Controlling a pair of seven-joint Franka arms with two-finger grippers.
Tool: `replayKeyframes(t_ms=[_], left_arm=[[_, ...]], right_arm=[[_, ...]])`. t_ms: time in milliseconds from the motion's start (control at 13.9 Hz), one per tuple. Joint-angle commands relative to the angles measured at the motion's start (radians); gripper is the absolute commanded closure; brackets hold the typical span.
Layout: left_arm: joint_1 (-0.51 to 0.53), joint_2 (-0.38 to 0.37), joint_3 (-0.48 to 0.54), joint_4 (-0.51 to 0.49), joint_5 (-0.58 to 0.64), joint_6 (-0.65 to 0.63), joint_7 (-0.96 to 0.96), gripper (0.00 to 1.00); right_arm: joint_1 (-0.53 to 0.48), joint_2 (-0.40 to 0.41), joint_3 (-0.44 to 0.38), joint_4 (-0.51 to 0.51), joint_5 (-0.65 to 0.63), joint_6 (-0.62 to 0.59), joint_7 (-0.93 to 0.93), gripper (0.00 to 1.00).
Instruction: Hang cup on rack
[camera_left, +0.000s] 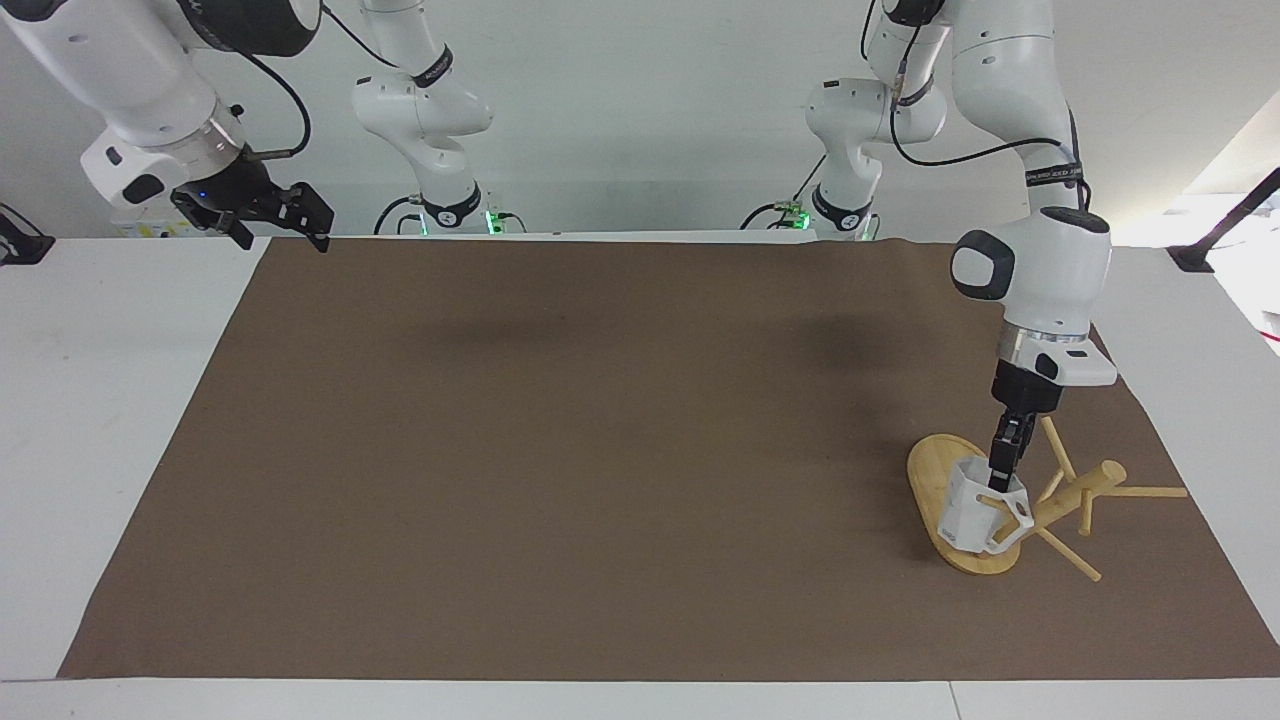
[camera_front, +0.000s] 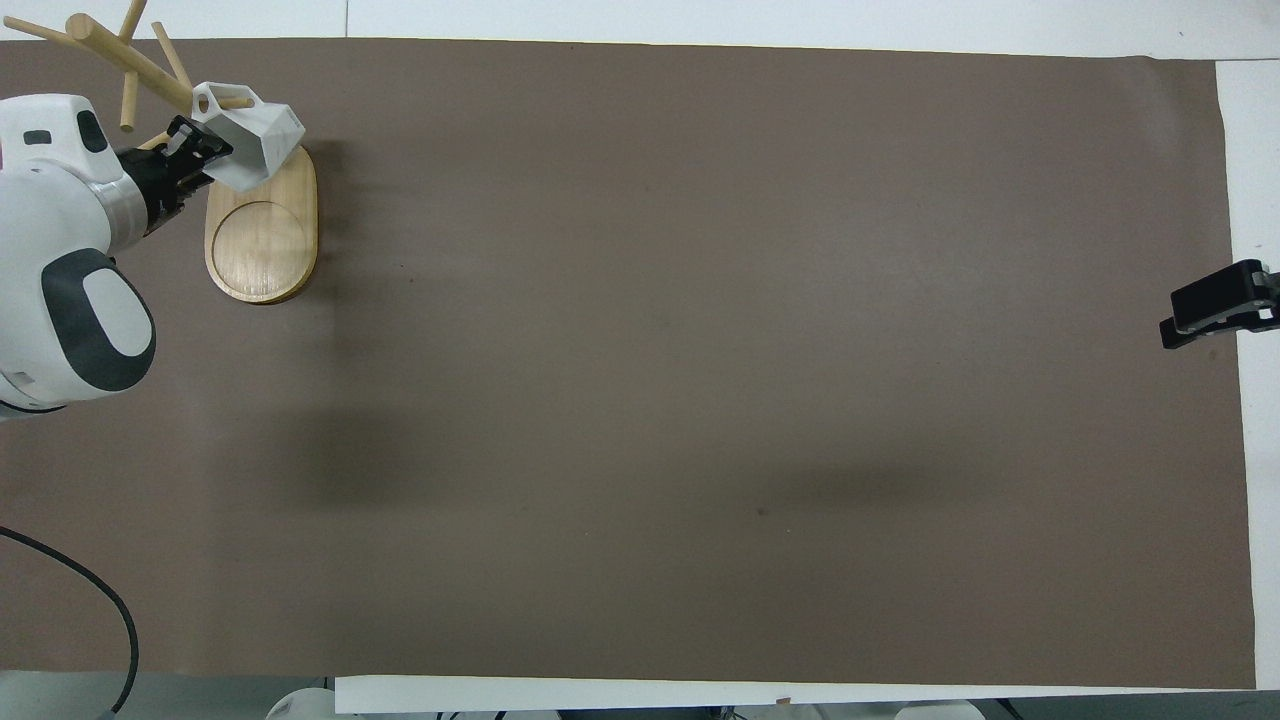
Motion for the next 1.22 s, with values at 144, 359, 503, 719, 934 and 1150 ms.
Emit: replayKeyframes(t_ms=[144, 359, 503, 719, 934, 1150], left_arm=[[0.014, -0.174, 0.001, -0.001, -0.002, -0.393, 0.019, 0.28], [0.014, -0.301, 0.002, 0.010, 0.224, -0.697, 0.037, 0.11], [0.002, -0.339, -0.004, 0.039, 0.323, -0.808, 0.063, 0.01], [0.002, -0.307, -0.005, 0.237, 0.328, -1.086, 0.334, 0.00], [0.013, -0.232, -0.001, 0.445, 0.317, -1.288, 0.652, 0.00], [0.004, -0.199, 0.002, 0.496, 0.294, -1.308, 0.665, 0.00]], right_arm=[[-0.002, -0.006, 0.008, 0.002, -0.003, 0.000, 0.021, 0.01], [-0.004, -0.006, 0.008, 0.001, -0.003, -0.001, 0.018, 0.01], [-0.005, -0.006, 0.008, 0.001, -0.003, -0.001, 0.018, 0.01], [-0.004, -0.007, 0.008, 0.001, -0.011, -0.001, 0.019, 0.01], [-0.007, -0.007, 0.008, 0.001, -0.011, -0.001, 0.019, 0.01], [-0.010, -0.006, 0.008, 0.001, -0.009, -0.001, 0.014, 0.01]])
